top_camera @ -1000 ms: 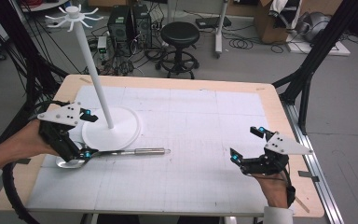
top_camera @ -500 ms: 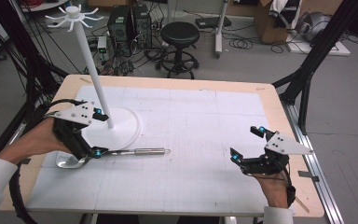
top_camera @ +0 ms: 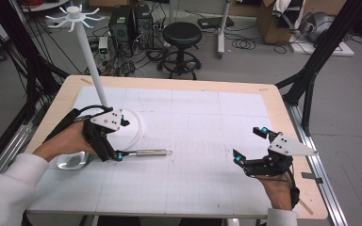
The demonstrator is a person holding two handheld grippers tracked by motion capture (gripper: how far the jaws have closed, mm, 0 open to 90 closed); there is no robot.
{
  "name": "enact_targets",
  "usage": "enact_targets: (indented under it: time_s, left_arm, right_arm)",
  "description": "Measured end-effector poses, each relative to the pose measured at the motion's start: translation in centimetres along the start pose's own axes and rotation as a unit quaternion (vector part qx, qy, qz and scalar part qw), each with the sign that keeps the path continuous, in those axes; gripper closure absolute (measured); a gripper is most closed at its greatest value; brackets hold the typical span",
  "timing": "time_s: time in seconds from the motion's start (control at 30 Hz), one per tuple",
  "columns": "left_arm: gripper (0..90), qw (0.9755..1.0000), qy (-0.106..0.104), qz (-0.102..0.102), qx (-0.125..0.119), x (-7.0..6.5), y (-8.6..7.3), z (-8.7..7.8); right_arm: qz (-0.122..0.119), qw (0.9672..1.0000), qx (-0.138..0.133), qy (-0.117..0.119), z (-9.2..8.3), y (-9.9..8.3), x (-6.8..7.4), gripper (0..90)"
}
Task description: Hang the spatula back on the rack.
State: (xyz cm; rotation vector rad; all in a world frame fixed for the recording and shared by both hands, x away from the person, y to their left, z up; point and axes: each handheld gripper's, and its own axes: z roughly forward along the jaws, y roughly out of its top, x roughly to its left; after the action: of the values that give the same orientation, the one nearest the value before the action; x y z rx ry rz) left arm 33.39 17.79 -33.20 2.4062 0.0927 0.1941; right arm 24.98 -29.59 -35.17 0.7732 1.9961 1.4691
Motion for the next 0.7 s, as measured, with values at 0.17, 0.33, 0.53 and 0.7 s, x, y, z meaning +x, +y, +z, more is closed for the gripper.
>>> enact_targets:
  time_s: [0.17,0.33,0.53,0.7]
  left_arm:
    - [1.7,0.9998,-0.009,0.01,0.015,0.3,-0.1,1.9]
    - [1.7,0.9995,-0.015,0.008,0.025,0.6,-0.3,3.9]
    - [1.7,0.9988,-0.024,0.011,0.041,0.7,-0.5,5.4]
    - [1.7,0.9979,-0.025,0.003,0.06,1.0,-0.6,6.7]
  right_arm:
    - [-0.001,1.0,-0.001,0.006,0.0,0.1,0.1,0.8]
    - [-0.004,1.0,-0.003,0.008,0.0,0.3,0.1,0.8]
    - [-0.006,0.9999,-0.007,0.014,-0.1,0.5,0.2,0.8]
    - [-0.005,0.9999,-0.007,0.013,-0.2,0.6,0.3,0.8]
